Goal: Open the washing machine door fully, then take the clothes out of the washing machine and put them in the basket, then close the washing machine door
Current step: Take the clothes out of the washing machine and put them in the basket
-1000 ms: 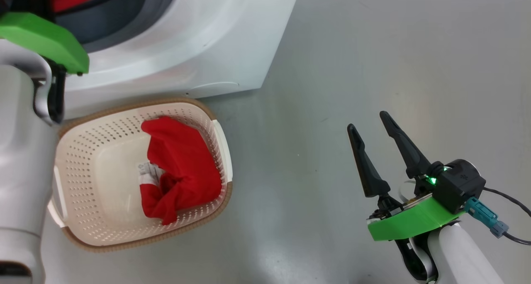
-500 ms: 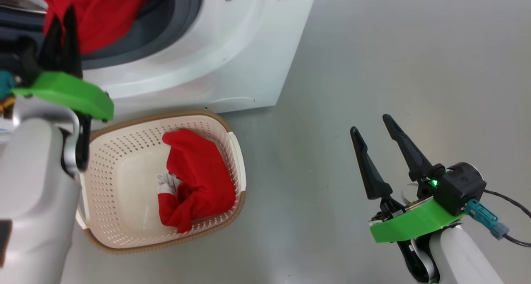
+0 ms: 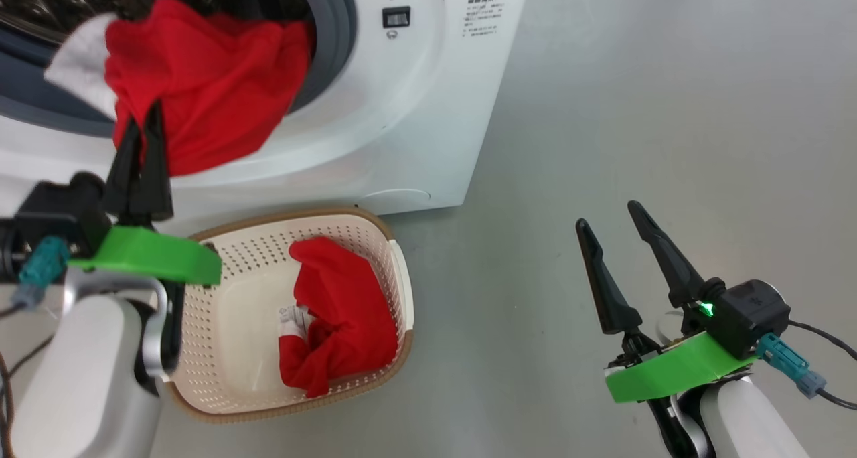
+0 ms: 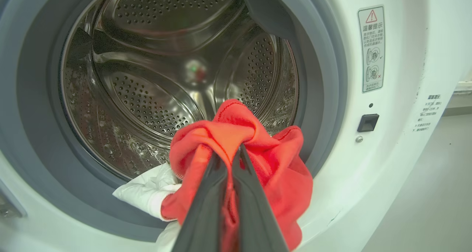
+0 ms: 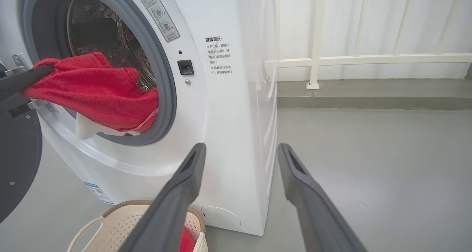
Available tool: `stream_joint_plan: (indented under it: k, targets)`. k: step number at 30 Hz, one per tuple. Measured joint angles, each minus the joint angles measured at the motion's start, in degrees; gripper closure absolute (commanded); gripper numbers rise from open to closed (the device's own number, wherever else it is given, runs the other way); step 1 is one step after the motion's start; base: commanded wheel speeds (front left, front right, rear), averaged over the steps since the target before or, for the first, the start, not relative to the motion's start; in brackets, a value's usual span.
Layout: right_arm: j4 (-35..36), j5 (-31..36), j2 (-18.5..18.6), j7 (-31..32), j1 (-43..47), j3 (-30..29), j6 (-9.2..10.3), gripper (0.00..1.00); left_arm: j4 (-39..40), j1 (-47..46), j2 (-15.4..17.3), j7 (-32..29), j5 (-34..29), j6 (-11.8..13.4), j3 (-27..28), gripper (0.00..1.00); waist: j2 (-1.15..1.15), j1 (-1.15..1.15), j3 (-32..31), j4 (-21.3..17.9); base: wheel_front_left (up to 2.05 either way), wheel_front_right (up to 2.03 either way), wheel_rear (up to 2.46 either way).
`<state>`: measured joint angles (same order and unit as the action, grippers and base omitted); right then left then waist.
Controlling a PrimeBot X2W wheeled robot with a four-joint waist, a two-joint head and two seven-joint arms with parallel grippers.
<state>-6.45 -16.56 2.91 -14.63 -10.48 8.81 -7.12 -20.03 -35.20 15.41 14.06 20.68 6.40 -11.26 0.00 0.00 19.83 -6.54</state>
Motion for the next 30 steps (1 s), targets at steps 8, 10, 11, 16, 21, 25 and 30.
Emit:
stream_joint_plan:
  k: [8,10,11,16,21,25,30]
  targets:
    - [-0.04,0.0,0.0,0.0,2.11,-0.69,0.0,0.0,9.02,7.39,0.37,-1.97,-0.03,2.8,-0.02,1.0,0.0,0.0,-2.56,0.74,0.0,0.0,0.0]
    - [0.0,0.0,0.0,-0.01,2.11,-0.82,0.0,0.0,11.54,9.21,0.4,-2.68,-0.03,3.56,0.02,1.0,0.0,0.0,-3.16,0.93,0.0,0.0,0.0]
    - [0.01,0.0,0.0,0.0,2.11,-0.86,0.0,0.0,12.78,10.14,0.38,-3.01,-0.03,4.04,0.05,1.0,0.0,0.0,-3.42,1.02,0.0,0.0,0.0]
    - [0.29,0.0,0.0,0.0,2.36,-1.23,0.0,0.0,19.42,14.05,0.45,-4.69,-0.05,5.92,-0.11,1.0,0.0,0.0,-4.1,1.73,0.0,0.0,0.0]
    - [0.87,0.01,0.0,0.0,3.24,-1.89,0.0,0.0,23.79,16.16,0.64,-6.43,-0.98,6.9,-0.68,1.0,0.0,0.0,-4.3,2.65,0.0,0.0,0.0]
    - [1.05,0.02,0.0,-0.01,3.28,-2.18,0.0,0.0,24.75,17.82,0.58,-7.54,-0.96,7.71,-1.45,1.0,0.0,0.0,-4.47,3.26,0.0,0.0,0.0]
    - [1.13,0.07,0.0,0.0,3.28,-2.05,0.0,0.0,21.39,19.12,-0.13,-7.81,-0.41,7.67,-2.74,1.0,0.0,0.0,-4.21,3.44,0.0,0.0,0.0]
